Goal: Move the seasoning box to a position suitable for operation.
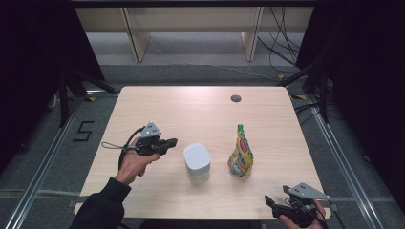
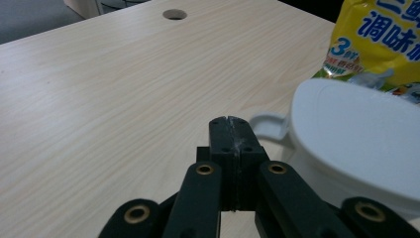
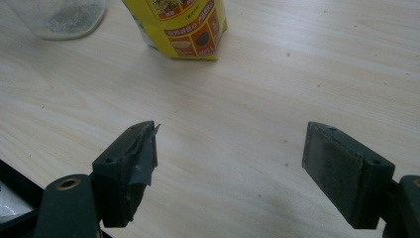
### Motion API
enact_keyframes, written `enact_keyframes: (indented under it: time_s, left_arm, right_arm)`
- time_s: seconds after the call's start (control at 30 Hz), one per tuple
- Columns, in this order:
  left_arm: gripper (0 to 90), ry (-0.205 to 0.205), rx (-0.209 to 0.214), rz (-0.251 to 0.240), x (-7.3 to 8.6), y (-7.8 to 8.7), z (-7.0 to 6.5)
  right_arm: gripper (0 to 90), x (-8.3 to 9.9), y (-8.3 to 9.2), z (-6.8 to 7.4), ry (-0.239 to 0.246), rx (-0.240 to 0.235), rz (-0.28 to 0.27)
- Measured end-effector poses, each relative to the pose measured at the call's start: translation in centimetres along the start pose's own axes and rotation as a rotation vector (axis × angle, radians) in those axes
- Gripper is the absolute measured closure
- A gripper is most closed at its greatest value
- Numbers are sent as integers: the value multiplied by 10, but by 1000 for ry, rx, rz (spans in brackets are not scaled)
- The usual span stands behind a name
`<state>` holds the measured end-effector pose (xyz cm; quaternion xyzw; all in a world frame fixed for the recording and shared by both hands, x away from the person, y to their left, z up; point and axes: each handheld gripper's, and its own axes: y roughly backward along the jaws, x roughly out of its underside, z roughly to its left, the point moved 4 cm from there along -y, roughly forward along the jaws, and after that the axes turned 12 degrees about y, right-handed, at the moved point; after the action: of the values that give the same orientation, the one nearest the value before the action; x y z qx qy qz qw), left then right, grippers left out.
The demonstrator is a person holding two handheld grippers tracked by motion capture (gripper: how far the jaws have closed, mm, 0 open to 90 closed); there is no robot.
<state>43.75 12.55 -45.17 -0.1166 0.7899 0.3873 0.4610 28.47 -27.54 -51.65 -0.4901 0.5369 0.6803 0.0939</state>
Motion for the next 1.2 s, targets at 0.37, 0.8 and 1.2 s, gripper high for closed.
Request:
enact_keyframes:
  time_s: [0.37, 0.8, 1.2]
  left_arm:
    - [890, -65, 88, 133, -19, -35, -6]
    - [889, -57, 169, 240, -21, -53, -10]
    - [889, -56, 184, 261, -22, -56, -4]
  right_arm:
    - [227, 0, -1, -1, 25, 12, 6]
    - [228, 0, -2, 4, -18, -8, 20]
    - [231, 0, -3, 0, 24, -5, 23]
